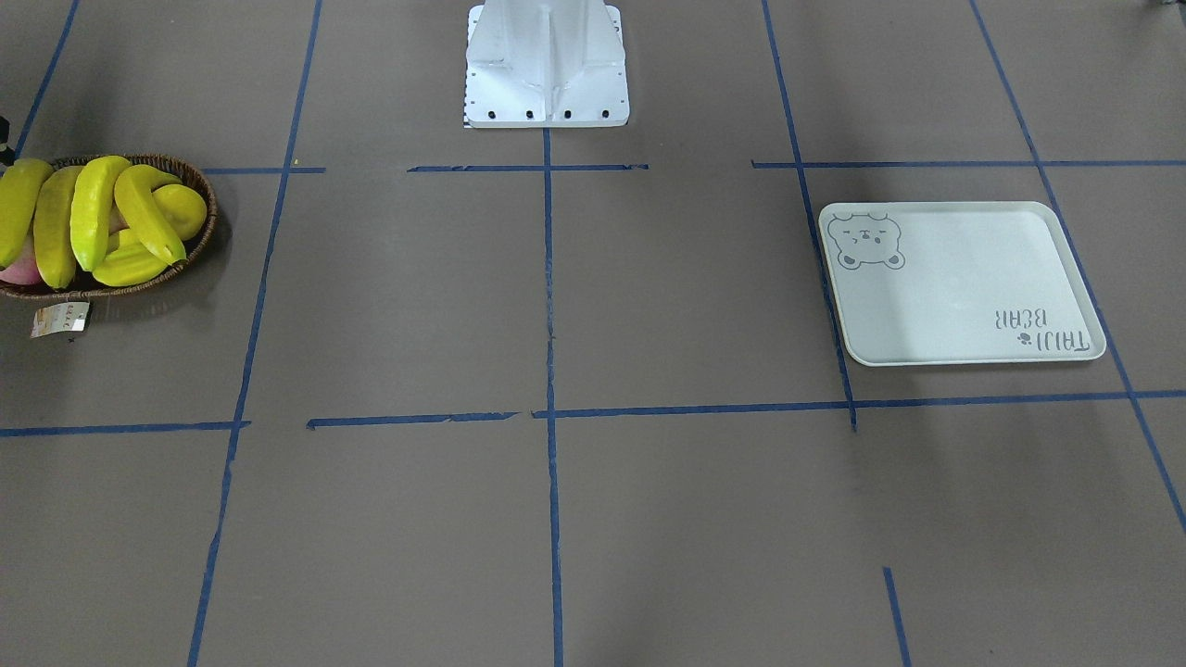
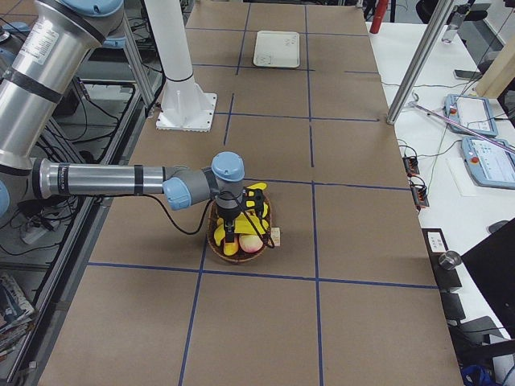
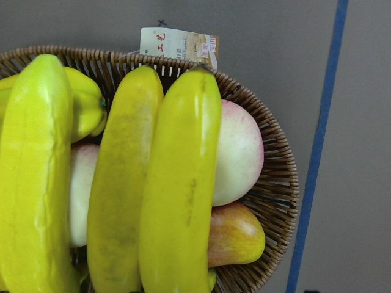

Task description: Transfer all bananas from basket to plate

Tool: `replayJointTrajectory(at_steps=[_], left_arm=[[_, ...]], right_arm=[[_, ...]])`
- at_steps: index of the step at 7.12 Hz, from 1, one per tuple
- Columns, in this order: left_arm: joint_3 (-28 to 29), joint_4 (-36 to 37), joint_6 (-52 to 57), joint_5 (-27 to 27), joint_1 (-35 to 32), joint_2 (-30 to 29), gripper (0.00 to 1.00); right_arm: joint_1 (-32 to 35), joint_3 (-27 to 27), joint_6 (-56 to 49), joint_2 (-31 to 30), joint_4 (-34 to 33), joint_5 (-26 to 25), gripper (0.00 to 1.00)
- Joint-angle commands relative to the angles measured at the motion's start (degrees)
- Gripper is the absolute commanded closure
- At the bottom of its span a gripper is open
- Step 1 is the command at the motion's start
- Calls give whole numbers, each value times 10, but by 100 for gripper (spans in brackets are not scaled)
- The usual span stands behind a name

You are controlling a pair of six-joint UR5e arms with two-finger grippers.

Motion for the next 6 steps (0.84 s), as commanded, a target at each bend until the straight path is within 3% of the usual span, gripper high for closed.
replayJointTrajectory(at_steps=[1,6], left_arm=[[0,0,0,0,0,0,0],[-4,0,0,0,0,-1,0]], right_arm=[[-27,-3,0,2,0,-6,13],[-45,-27,0,14,0,-5,13]])
